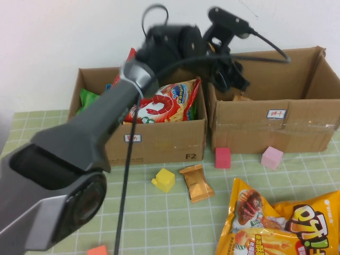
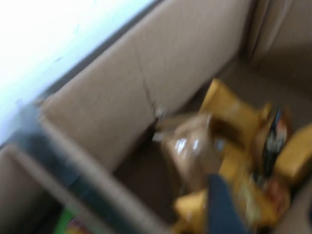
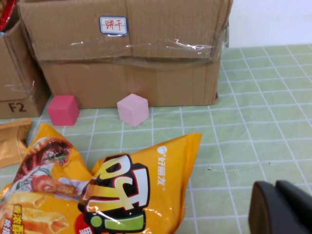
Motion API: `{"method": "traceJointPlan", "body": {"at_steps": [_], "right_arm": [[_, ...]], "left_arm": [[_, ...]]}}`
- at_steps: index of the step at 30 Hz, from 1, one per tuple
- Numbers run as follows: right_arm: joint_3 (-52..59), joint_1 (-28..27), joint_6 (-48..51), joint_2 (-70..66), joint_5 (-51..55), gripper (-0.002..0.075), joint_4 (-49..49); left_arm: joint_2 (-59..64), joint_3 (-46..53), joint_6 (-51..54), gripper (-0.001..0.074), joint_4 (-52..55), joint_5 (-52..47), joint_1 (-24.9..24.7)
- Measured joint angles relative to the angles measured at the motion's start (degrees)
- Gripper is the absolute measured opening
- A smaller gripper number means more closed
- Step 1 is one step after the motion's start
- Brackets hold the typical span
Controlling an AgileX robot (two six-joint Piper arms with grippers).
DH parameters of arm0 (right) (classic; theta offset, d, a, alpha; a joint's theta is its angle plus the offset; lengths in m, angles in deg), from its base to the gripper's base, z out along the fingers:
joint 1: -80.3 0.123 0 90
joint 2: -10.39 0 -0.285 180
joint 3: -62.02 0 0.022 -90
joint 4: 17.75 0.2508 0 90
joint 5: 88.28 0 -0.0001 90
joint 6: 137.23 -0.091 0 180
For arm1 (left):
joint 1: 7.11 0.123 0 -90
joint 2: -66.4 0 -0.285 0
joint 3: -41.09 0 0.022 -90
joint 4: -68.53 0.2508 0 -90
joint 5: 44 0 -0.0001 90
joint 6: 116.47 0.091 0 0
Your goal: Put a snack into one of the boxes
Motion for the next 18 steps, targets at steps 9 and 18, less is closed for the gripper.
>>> {"method": "traceJointPlan", "body": {"at_steps": [9,18], "right_arm": [[0.0,0.0,0.0,0.0,0.0,-0.0002,0.0],[0.0,0.0,0.0,0.0,0.0,-0.0002,0.0]], "left_arm": [[-11.1,-3.6,5.3,0.0010,7.5,-21.5,0.0],[-17.3,-3.9,6.9,0.0000,14.5,-28.7,-9.4]]}}
